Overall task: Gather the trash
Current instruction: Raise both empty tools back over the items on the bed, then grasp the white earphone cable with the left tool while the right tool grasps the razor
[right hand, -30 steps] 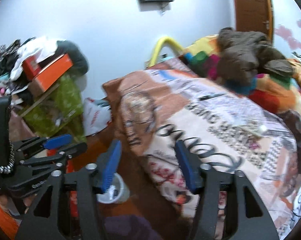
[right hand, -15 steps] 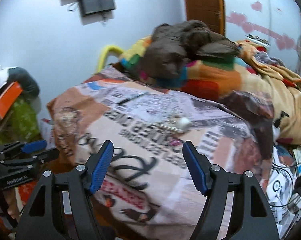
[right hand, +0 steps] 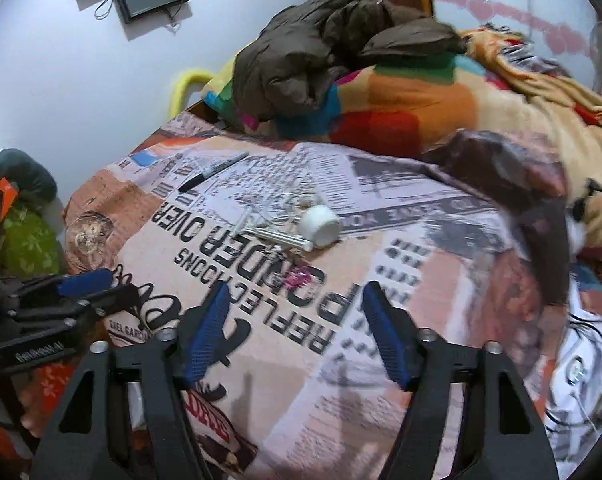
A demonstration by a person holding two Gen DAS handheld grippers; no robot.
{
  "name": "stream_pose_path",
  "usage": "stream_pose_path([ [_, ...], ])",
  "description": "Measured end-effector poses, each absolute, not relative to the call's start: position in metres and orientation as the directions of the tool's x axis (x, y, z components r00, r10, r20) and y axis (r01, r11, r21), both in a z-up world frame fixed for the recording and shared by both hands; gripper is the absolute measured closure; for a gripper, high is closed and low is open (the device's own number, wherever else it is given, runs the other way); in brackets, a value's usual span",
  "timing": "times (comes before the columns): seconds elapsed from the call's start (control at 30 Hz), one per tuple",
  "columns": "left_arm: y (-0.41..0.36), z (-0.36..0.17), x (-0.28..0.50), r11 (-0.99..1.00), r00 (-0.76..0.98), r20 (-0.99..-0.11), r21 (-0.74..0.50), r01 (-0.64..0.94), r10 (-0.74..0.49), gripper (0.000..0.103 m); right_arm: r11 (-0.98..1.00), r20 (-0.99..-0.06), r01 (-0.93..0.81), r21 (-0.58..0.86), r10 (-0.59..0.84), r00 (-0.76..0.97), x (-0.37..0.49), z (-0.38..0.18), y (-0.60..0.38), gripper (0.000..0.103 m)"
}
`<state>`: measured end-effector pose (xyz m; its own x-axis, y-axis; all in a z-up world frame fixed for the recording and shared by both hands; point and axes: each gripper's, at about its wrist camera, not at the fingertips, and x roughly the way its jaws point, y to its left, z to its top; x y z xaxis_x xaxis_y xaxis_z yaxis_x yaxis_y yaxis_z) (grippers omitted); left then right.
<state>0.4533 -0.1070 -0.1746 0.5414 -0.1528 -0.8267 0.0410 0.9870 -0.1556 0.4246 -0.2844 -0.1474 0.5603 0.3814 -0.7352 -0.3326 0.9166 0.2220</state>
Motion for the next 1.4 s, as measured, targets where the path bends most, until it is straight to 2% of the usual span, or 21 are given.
stream_pose_path([
  [0.1,-0.105,-0.186,0.464,0.987,0.533,-0.832,-0.155,0.040,-0.152,0.050,0.897,-0.752,-0.385,0.219,0.407,0.519,0.446,-0.156,-0.267,0.064],
  [0.33,-0.094,-0.209,0.485,0.986,0.515,-0.842,-0.164,0.038,-0.160,0.050,0.845,-0.801,-0.517,0.134,0.400,0.445,0.487,-0.179,-0.222,0.067],
  [0.4,-0.090,-0.216,0.489,0.985,0.509,-0.846,-0.166,0.036,-0.161,0.051,0.836,-0.828,-0.539,0.105,0.373,0.417,0.499,-0.188,-0.211,0.068],
  [0.5,-0.083,-0.224,0.494,0.984,0.498,-0.851,-0.177,0.034,-0.170,0.050,0.822,-0.861,-0.566,0.061,0.330,0.387,0.511,-0.199,-0.200,0.075],
  [0.77,-0.074,-0.233,0.497,0.980,0.493,-0.850,-0.195,0.032,-0.185,0.050,0.781,-0.896,-0.622,-0.052,0.238,0.375,0.514,-0.213,-0.184,0.077],
  [0.87,-0.073,-0.234,0.495,0.978,0.491,-0.850,-0.207,0.023,-0.191,0.050,0.772,-0.907,-0.636,-0.007,0.264,0.329,0.517,-0.212,-0.182,0.093],
  [1.0,-0.072,-0.229,0.491,0.978,0.494,-0.848,-0.209,0.020,-0.191,0.050,0.791,-0.900,-0.612,-0.026,0.249,0.359,0.514,-0.206,-0.182,0.093],
  [1.4,-0.090,-0.204,0.490,0.977,0.503,-0.838,-0.203,0.070,-0.210,0.050,0.855,-0.834,-0.476,0.208,0.409,0.370,0.482,-0.170,-0.258,0.093],
])
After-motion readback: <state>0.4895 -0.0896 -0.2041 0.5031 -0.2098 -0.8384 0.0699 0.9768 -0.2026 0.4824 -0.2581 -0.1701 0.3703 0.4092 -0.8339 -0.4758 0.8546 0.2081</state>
